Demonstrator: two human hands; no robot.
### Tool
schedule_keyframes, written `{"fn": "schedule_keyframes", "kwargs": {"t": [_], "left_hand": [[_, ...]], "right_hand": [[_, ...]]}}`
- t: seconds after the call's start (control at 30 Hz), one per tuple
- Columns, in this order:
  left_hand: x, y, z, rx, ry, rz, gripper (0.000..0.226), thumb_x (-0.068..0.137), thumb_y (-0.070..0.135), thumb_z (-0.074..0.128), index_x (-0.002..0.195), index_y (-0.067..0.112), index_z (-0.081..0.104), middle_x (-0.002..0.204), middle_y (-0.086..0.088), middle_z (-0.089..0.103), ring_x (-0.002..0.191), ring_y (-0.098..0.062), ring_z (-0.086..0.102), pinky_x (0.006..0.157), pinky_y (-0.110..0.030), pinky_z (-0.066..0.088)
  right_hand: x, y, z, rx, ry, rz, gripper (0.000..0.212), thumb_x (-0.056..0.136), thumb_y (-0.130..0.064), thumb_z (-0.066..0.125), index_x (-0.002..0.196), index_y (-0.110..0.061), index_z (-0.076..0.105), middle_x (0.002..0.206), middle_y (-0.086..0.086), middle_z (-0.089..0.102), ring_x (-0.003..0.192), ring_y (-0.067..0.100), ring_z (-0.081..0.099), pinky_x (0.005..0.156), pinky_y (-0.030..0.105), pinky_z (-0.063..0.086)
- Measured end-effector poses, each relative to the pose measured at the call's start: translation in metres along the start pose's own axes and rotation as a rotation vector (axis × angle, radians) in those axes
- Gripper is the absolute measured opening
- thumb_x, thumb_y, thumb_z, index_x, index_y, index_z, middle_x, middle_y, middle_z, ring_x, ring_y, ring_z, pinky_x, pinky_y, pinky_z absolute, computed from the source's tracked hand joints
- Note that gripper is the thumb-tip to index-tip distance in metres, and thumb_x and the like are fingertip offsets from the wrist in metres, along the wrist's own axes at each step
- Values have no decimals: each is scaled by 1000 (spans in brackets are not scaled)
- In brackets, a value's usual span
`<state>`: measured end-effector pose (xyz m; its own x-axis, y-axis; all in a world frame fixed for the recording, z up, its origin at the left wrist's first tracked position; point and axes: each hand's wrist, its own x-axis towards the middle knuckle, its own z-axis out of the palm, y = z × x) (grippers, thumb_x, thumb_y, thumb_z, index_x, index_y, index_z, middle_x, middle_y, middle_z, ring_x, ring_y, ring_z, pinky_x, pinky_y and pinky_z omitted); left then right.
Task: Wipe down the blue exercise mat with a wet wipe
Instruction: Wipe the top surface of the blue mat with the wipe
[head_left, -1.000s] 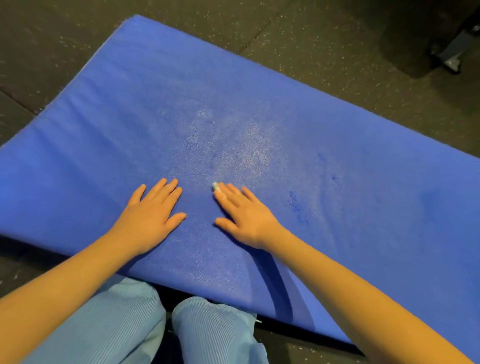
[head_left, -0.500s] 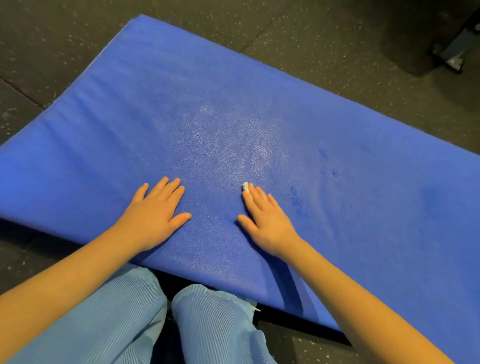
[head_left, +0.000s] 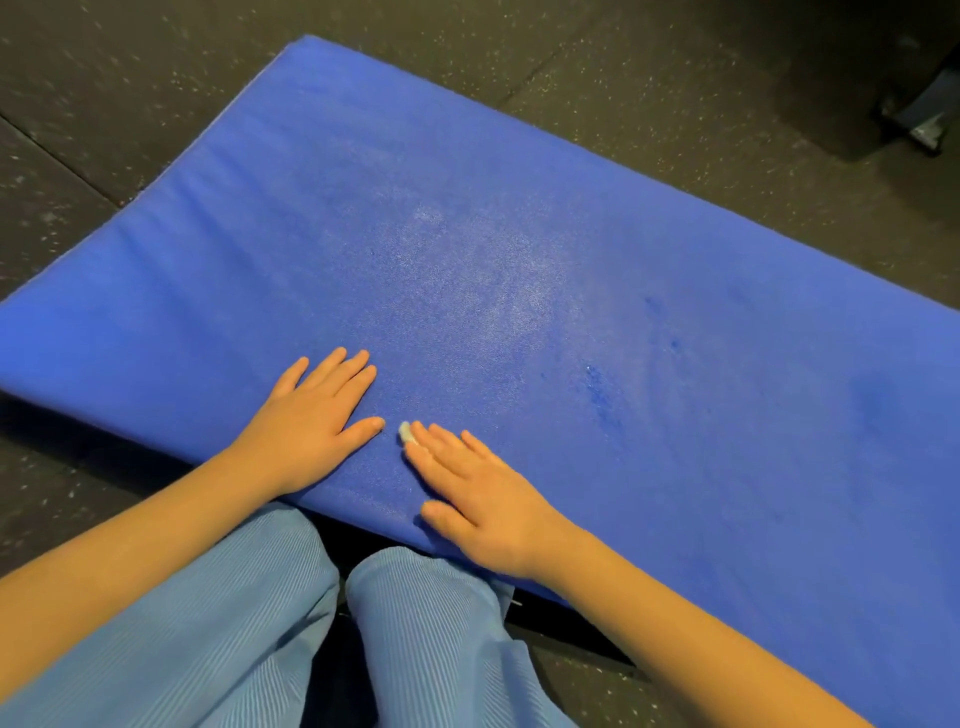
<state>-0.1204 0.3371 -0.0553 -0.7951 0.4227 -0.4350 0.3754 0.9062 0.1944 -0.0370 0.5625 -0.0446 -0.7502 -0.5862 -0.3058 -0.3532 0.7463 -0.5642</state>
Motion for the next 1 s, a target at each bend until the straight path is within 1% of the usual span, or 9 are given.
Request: {"fn": "schedule_keyframes", "kwargs": {"t": [0.1, 0.17, 0.23, 0.37, 0.53, 0.63, 0.73, 0.83, 1.0], "left_hand": [[1, -1, 1, 8, 10, 2, 102, 66, 71, -12, 154, 23, 7, 160, 10, -6, 147, -9, -9, 117, -34, -9], [0, 0, 2, 13, 14, 3, 102, 67, 71, -12, 154, 23, 7, 160, 10, -5, 147, -9, -9, 117, -34, -9], [0, -1, 3, 17, 25, 4, 101, 67, 70, -11, 154, 22, 9, 161, 9, -3, 147, -10, -8, 117, -35, -9], [1, -2, 5, 21, 46, 9, 101, 68, 71, -9, 154, 22, 12, 161, 9, -1, 148, -10, -6, 117, -34, -8], [0, -3, 4, 21, 48, 8, 101, 68, 71, -10, 154, 22, 10, 161, 9, -2, 148, -10, -6, 117, -34, -9], [-1, -2, 3, 6, 48, 9, 101, 68, 70, -10, 154, 21, 11, 161, 8, -1, 148, -11, -6, 117, -34, -9], [0, -2, 4, 22, 57, 13, 102, 68, 70, -10, 154, 21, 12, 161, 8, 1, 148, -11, -5, 117, -34, -7], [0, -3, 5, 25, 63, 12, 102, 67, 70, -10, 154, 21, 12, 161, 8, 1, 148, -11, -5, 117, -34, -7], [-2, -3, 5, 31, 62, 14, 101, 68, 69, -13, 154, 21, 9, 161, 8, -1, 148, -10, -6, 117, -34, -8]], "right_hand": [[-46, 7, -3, 2, -23, -61, 59, 101, -44, 20, 154, -20, 9, 161, -13, -1, 147, 6, -4, 119, 29, -5], [-61, 13, -4, 23, -35, -37, 59, 100, -46, 12, 154, -23, 8, 160, -16, -2, 147, 3, -5, 119, 30, -4], [-49, 8, -2, 61, -36, -23, 62, 99, -52, 8, 154, -23, 9, 160, -15, 0, 146, 2, -5, 120, 31, -3], [-13, -12, 6, 172, -31, -51, 61, 98, -43, 17, 153, -17, 16, 160, -9, 7, 148, 7, 1, 120, 30, -1], [-57, -6, 0, 179, -40, -91, 52, 104, -34, 26, 154, -23, 15, 160, -16, 7, 147, 4, 2, 120, 28, 0], [-71, 2, 0, 101, -33, -53, 54, 102, -42, 14, 154, -26, 12, 160, -18, 4, 147, 3, 1, 120, 31, 2], [-47, -4, 6, 98, -7, -25, 64, 98, -53, 4, 153, -24, 13, 160, -14, 6, 146, 1, -1, 121, 31, 2], [-41, -13, 9, 116, 24, -22, 57, 101, -47, 14, 153, -23, 14, 160, -12, 7, 147, 2, 0, 121, 30, 2], [-99, 4, 9, 77, 53, 34, 53, 103, -35, 23, 154, -26, 12, 160, -19, 4, 147, 5, 4, 119, 31, 5]]}}
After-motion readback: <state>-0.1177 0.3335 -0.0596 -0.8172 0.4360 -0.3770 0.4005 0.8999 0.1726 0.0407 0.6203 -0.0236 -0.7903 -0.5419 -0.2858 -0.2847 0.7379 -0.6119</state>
